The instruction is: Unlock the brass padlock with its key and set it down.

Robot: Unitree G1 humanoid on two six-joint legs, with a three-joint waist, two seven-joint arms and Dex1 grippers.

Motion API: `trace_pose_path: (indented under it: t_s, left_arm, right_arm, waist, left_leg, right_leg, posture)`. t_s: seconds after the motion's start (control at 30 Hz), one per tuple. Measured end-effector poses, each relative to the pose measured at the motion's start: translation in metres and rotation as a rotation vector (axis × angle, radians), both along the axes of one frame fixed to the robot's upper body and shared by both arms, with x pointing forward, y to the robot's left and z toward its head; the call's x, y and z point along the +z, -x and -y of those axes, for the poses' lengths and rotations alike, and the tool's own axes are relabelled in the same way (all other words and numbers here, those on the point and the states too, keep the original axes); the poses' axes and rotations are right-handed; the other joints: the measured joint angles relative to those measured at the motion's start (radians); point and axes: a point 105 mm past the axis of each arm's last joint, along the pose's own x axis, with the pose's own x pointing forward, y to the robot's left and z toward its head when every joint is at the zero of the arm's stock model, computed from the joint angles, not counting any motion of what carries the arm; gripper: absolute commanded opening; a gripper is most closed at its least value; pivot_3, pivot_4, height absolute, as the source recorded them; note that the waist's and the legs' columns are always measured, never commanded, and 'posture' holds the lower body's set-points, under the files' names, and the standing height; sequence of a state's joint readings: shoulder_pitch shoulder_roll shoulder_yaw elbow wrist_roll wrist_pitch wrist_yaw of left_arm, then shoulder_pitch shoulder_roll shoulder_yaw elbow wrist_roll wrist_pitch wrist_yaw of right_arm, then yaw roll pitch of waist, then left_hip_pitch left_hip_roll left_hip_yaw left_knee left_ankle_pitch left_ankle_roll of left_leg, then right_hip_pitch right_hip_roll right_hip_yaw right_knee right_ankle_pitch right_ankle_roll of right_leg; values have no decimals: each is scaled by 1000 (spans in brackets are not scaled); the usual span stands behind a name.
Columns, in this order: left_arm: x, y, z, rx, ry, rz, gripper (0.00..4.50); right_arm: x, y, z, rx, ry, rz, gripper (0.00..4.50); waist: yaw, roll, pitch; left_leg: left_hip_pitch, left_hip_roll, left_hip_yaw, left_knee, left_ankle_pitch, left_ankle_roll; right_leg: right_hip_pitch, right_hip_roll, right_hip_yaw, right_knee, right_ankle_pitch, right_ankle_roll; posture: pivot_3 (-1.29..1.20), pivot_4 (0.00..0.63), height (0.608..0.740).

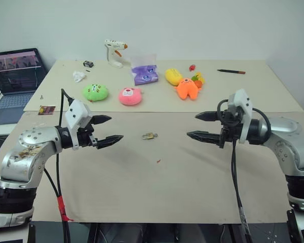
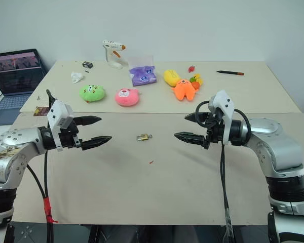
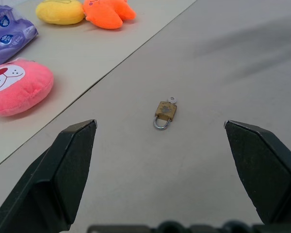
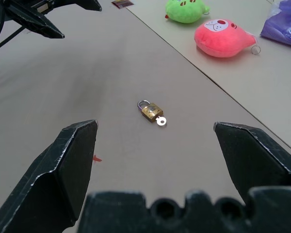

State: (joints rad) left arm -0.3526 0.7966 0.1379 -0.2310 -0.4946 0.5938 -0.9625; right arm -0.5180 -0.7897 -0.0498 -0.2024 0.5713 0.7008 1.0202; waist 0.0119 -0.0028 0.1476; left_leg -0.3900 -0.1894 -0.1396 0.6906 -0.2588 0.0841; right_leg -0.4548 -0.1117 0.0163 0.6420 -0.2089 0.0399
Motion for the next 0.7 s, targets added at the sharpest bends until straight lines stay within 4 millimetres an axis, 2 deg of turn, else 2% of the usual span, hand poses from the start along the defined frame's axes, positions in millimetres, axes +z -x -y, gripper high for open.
trace_pose_path:
  t_s: [0.07, 0.13, 0.23, 0.3, 0.4, 0.53, 0.7]
  left_arm:
    - [-1, 1, -1, 2, -2, -1, 4500]
    - [-7, 2, -10, 26, -26, -23, 4500]
    - [-10, -12, -20, 69, -21, -21, 4500]
    - [-6, -23, -10, 47, 4, 5, 4500]
    - [-13, -43, 18, -14, 15, 49, 4500]
    - [-34, -63, 39, -70, 18, 21, 4500]
    - [-45, -79, 66, -161, 10, 1, 4500]
  right_arm:
    - [0, -1, -1, 2, -1, 1, 4491]
    - [2, -5, -9, 10, -26, 19, 4491]
    - [-7, -9, -17, -10, -36, 12, 4491]
    - [-10, -10, -17, -36, -43, 11, 4491]
    - [-14, -6, -19, -79, -45, 38, 4491]
    - [-17, 0, -9, -183, -39, 71, 4491]
    - [-21, 11, 9, -304, -41, 75, 4491]
  waist:
    - [0, 0, 0]
    - [-7, 0, 0]
    - [-3, 0, 0]
    - [9, 0, 0]
    - [25, 0, 0]
    - [23, -1, 0]
    - [23, -1, 0]
  left_leg:
    - [0, 0, 0, 0, 0, 0]
    - [2, 2, 5, -2, 0, 1]
    - [2, 3, 6, -2, 0, 0]
    - [2, 3, 6, -2, 0, 0]
    - [1, 2, 6, 1, -1, 1]
    - [0, 2, 6, 3, 0, 5]
    - [-1, 2, 6, 4, 0, 5]
  right_leg:
    - [0, 0, 0, 0, 0, 0]
    - [-1, 0, 1, 1, 0, -1]
    - [-1, 0, 0, 0, 1, -1]
    - [0, 0, -2, 0, 1, -1]
    - [0, 0, -2, -1, 2, 0]
    - [-1, 1, -2, 0, 2, 0]
    - [-1, 0, -2, -1, 2, 0]
  posture:
    - [0, 150, 740]
    - [0, 150, 740]
    - [0, 150, 740]
    - [0, 150, 740]
    - [0, 150, 740]
    - [0, 150, 740]
    - [0, 150, 740]
